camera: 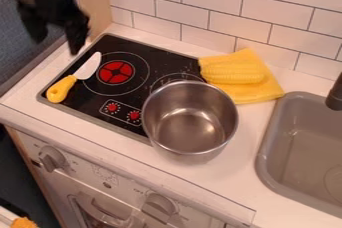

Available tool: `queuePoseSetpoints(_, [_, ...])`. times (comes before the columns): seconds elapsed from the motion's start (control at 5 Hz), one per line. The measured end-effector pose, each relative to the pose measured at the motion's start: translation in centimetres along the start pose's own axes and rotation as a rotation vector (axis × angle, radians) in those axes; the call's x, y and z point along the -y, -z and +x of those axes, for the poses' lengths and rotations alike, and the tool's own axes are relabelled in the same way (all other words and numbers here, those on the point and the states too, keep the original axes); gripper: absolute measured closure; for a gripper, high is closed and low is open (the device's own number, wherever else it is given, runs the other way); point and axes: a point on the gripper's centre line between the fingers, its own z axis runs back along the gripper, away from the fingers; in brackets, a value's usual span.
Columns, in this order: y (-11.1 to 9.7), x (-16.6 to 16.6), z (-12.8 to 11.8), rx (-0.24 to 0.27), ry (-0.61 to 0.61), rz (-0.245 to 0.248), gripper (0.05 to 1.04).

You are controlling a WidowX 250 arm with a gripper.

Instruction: Take the plastic knife and place it on the upper side of the left burner

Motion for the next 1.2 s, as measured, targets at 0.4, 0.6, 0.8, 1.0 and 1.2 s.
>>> queuePoseSetpoints(0.4, [2.9,-0.1,-1.4,-0.044,0.050,0.010,0.083])
queuePoseSetpoints(0.6, [3.8,0.1,-1.8,-0.064,0.055,0.002,0.083])
queuePoseSetpoints(0.8, [4.9,0.5,-2.3,-0.089,0.067,-0.008,0.083])
queuePoseSetpoints(1.0, [5.8,0.9,-2.4,-0.095,0.066,-0.027,0.083])
queuePoseSetpoints(1.2, [6.7,1.2,-2.2,-0.099,0.074,-0.049,0.105])
